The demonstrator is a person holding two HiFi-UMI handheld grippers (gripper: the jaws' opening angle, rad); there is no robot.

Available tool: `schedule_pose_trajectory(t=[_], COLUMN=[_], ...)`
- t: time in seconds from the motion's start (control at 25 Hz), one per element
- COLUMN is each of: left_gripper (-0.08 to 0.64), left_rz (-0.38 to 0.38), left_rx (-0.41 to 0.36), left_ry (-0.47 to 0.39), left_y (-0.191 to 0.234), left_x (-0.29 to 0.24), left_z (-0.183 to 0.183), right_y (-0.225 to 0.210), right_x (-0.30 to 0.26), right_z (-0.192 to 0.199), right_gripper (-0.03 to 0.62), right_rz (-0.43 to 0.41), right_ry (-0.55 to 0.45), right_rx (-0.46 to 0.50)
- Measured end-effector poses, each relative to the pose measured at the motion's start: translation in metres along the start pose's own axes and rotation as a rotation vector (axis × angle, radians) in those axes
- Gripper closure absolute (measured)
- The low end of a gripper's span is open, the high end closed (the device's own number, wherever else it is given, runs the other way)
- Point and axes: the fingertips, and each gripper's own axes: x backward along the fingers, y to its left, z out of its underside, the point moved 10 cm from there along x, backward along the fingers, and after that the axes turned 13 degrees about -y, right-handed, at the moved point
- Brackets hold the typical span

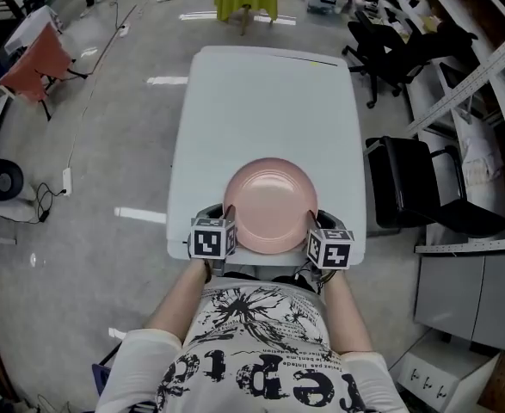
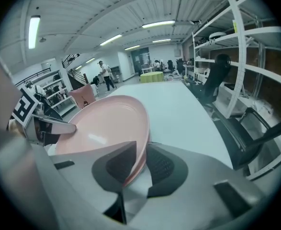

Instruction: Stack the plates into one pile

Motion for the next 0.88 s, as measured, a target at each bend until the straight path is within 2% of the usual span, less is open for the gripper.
schedule_pose_trajectory(t=[0.24,0.4,0.88], left_gripper=[0.479,0.471,0.456], left_rz=[-0.020,-0.046,-0.066], left_rx=[-0.027,-0.062,-0.064], left_ry=[0.021,0.013,-0.016], left_y=[-0.003,-0.008,-0.009], left_x=[-0.006,-0.011,-0.013], left_z=[-0.004,-0.004,-0.001], right_y=[0.001,-0.001,0.001], right_x=[-0.004,-0.012,-0.013], right_z=[-0.004,0.002,-0.002], right_gripper=[0.526,0.520,0.511], right_rz=[0.062,0.065,0.066], right_ry=[0.026,0.054,0.098], right_rx=[0.045,0.053,0.070])
